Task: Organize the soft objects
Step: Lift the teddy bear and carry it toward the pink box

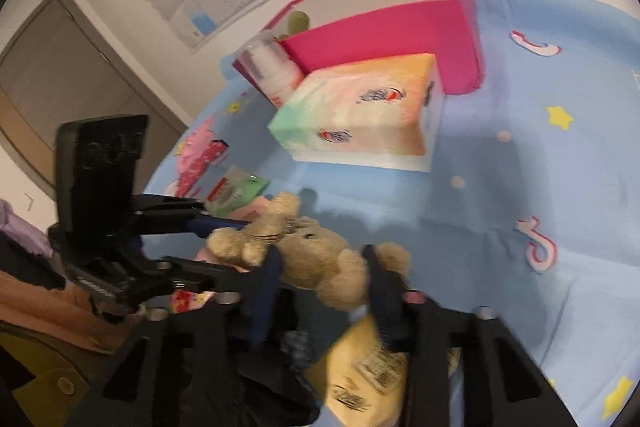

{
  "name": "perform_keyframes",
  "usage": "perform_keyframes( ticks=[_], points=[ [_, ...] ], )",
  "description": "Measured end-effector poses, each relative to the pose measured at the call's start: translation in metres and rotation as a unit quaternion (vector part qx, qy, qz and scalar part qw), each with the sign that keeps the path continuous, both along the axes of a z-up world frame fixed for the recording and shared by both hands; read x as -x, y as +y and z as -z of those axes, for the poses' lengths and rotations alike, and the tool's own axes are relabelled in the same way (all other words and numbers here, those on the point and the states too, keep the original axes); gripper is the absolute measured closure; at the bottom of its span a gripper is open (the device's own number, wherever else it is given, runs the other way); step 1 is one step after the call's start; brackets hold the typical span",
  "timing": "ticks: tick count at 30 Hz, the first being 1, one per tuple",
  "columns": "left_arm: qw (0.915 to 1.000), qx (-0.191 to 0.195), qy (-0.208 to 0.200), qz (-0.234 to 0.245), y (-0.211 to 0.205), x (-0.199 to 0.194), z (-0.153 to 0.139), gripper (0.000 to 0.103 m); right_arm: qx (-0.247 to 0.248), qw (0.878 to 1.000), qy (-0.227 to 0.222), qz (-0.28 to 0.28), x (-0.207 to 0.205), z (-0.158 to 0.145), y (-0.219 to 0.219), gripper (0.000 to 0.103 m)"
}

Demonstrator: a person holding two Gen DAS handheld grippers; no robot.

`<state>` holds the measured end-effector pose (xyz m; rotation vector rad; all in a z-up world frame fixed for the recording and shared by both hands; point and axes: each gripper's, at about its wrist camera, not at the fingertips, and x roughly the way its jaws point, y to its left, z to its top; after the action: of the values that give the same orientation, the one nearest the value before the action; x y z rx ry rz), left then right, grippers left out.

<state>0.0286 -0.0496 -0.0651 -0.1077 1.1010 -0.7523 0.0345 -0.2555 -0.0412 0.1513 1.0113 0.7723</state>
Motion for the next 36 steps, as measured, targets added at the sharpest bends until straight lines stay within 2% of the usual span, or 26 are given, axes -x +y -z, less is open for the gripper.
perform_keyframes(
  ticks=[4,7,8,17,26,30,36],
  points=[
    [1.0,0.003,0.004,-0.008,0.002,-0.004,0.001,0.064,-0.002,1.0,-0.015,0.006,0.002,-0.005,0.002,0.076],
    [0.9999,0.009,0.006,-0.011,0.004,-0.004,-0.002,0.066,-0.009,0.999,-0.028,0.017,0.002,-0.013,0.001,0.091],
    [0.9999,0.011,0.005,-0.011,0.005,-0.003,-0.005,0.066,-0.011,0.999,-0.034,0.02,0.002,-0.017,-0.001,0.092],
    [0.9977,0.022,-0.062,-0.016,0.004,-0.013,-0.055,0.066,-0.019,0.994,-0.107,0.028,-0.003,-0.067,-0.003,0.092],
    [0.991,-0.005,-0.127,-0.044,-0.003,-0.059,-0.102,0.066,-0.023,0.986,-0.164,0.034,-0.05,-0.108,0.002,0.092],
    [0.9886,-0.016,-0.135,-0.063,-0.004,-0.086,-0.11,0.066,-0.019,0.984,-0.174,0.036,-0.075,-0.117,0.007,0.092],
    [0.9881,-0.033,-0.126,-0.082,-0.005,-0.125,-0.105,0.066,-0.017,0.983,-0.177,0.036,-0.114,-0.119,0.015,0.092]
  ],
)
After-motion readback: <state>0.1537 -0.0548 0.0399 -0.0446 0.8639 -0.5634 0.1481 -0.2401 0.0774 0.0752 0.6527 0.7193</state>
